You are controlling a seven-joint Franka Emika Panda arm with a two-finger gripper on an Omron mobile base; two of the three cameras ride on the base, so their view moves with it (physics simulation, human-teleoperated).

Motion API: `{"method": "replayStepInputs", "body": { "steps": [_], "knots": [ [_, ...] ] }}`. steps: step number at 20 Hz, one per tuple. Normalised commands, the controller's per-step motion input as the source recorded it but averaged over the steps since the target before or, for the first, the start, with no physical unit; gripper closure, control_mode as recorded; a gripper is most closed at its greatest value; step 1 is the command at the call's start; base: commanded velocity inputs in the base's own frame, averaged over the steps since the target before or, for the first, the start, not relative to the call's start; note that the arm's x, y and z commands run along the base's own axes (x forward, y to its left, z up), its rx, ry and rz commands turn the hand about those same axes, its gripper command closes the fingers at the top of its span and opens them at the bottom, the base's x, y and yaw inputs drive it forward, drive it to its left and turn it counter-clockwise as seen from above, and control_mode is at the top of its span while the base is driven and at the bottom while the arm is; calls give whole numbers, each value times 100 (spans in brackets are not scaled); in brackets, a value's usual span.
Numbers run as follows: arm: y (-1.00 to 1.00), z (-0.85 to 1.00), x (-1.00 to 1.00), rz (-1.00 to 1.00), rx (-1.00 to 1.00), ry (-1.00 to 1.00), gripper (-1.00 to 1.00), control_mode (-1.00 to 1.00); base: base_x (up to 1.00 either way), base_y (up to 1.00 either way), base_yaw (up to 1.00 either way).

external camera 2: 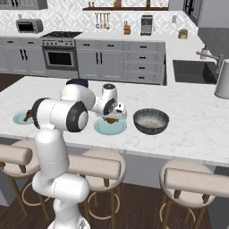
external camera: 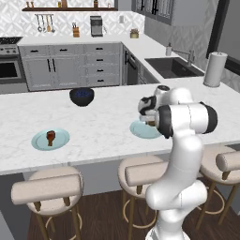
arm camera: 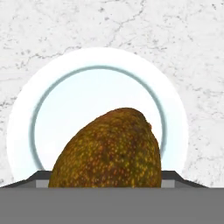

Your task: Pick the chicken drumstick and avocado from their plates and place them in the bowl. Then put the bowl in the fridge.

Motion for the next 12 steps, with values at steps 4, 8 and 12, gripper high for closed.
{"method": "replayStepInputs", "body": {
  "steps": [4, 8, 12],
  "knots": [
    [0, 82, -56, -1, -12, -9, 100, -100, 0, 0, 0],
    [-17, 81, -27, -10, -19, -3, 100, -100, 0, 0, 0],
    [-59, 53, -2, -9, -10, 0, 100, -100, 0, 0, 0]
  ]
}}
